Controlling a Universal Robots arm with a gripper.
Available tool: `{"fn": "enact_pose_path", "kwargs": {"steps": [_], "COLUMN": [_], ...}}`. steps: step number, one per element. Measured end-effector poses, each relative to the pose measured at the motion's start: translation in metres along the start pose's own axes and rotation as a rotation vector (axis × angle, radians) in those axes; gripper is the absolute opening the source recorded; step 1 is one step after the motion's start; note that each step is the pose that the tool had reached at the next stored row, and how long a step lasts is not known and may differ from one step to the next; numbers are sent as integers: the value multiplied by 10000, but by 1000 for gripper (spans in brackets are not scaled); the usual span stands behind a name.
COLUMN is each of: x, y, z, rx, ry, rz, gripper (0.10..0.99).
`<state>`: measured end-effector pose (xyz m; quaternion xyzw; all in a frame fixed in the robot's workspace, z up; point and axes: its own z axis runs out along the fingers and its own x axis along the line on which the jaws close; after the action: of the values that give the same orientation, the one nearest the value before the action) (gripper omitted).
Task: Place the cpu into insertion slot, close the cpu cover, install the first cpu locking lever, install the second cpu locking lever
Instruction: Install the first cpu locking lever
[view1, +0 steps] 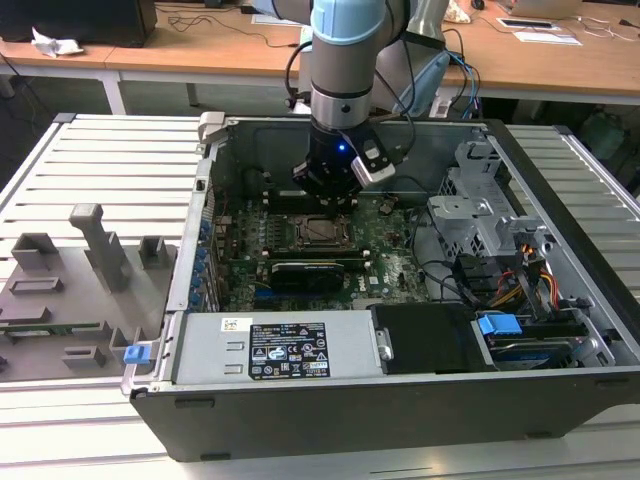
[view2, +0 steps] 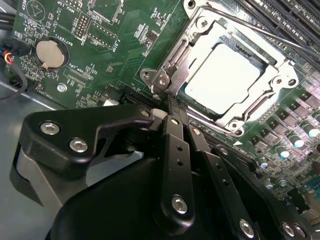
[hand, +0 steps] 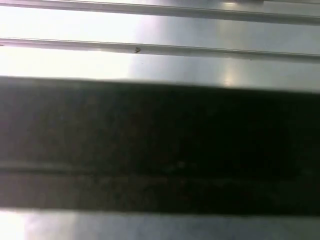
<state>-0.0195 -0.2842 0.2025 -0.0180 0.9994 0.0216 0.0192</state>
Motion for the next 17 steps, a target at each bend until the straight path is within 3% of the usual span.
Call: {"fn": "enact_pose_path", "kwargs": {"steps": [6,12,17], "x": [0,-5,-4], "y": [1,7,-6], "z": [20,-109,-110], "rx": [6,5,5], "ry": [-2,-3,-3], "rz": [0,1,1], "gripper": [106,106,106]}}
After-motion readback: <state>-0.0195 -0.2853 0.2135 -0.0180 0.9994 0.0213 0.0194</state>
